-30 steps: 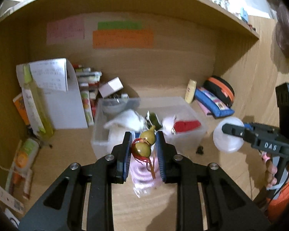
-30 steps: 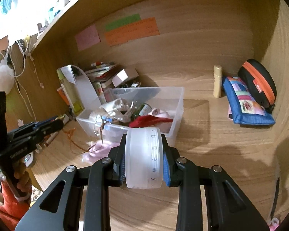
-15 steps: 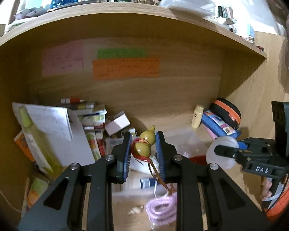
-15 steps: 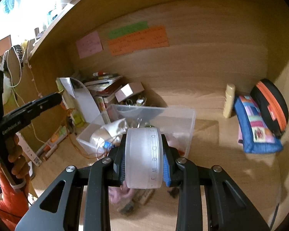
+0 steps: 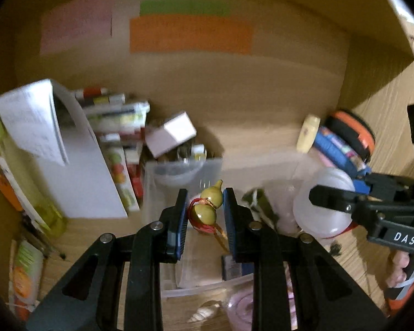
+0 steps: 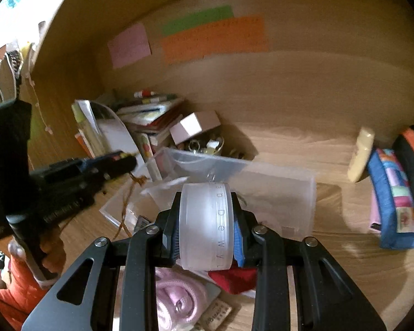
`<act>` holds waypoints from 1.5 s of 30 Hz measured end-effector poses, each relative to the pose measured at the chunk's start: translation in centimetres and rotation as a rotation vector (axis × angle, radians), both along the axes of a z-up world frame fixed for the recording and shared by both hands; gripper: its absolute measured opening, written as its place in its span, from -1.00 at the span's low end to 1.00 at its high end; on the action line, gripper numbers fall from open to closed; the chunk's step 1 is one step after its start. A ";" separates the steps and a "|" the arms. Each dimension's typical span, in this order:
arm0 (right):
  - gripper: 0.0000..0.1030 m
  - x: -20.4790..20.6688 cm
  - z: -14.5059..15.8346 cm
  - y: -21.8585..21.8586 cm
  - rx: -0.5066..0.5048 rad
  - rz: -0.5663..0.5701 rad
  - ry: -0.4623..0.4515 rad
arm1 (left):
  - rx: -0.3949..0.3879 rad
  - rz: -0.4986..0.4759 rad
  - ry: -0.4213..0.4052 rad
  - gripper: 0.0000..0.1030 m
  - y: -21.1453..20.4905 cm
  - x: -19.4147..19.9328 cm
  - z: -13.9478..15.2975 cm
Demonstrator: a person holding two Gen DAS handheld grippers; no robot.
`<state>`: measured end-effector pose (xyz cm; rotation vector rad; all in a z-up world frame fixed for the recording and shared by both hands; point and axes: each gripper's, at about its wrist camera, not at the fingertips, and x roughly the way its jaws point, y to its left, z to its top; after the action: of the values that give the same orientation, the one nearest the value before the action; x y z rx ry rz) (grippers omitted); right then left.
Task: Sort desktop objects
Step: 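Carry the gourd charm and tape roll over the clear box with both grippers, then open both grippers to drop the gourd charm and tape roll into the box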
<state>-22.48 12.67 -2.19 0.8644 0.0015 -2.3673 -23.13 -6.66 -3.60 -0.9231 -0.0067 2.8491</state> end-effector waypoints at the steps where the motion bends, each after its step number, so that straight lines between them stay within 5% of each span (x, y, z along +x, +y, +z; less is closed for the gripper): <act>1: -0.48 -0.2 -0.5 -0.2 0.009 0.001 -0.010 | -0.007 -0.003 -0.010 -0.53 0.1 -0.1 -0.4; 12: -0.48 -1.1 -3.1 -2.0 0.110 0.012 -0.041 | -0.072 -0.028 -0.078 -0.51 1.6 -1.0 -2.9; 17: -0.46 -1.3 -3.7 -2.2 0.133 0.011 -0.055 | -0.042 -0.041 -0.073 0.00 1.4 -0.7 -2.5; 20: -0.45 -0.6 -2.8 -2.2 0.136 0.006 -0.007 | -0.051 -0.032 -0.055 0.01 1.5 -0.4 -1.9; 27: 0.05 1.4 -0.5 -1.4 0.138 -0.042 0.094 | -0.063 0.001 0.014 0.47 1.4 1.5 0.5; 29: 0.28 1.9 -0.1 -1.0 0.137 -0.056 0.103 | -0.075 0.013 0.022 0.77 1.4 2.3 1.0; 32: 0.60 3.0 0.3 0.1 0.138 -0.091 0.116 | -0.084 0.034 0.039 0.85 1.2 3.6 1.4; 45: 0.76 6.2 -1.0 6.2 0.240 -0.228 0.089 | -0.066 0.136 -0.056 0.92 -2.8 7.1 -0.2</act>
<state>-16.30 18.92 -3.16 0.9100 0.2401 -2.6565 -16.05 -9.45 -3.75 -1.0543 0.0199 2.9626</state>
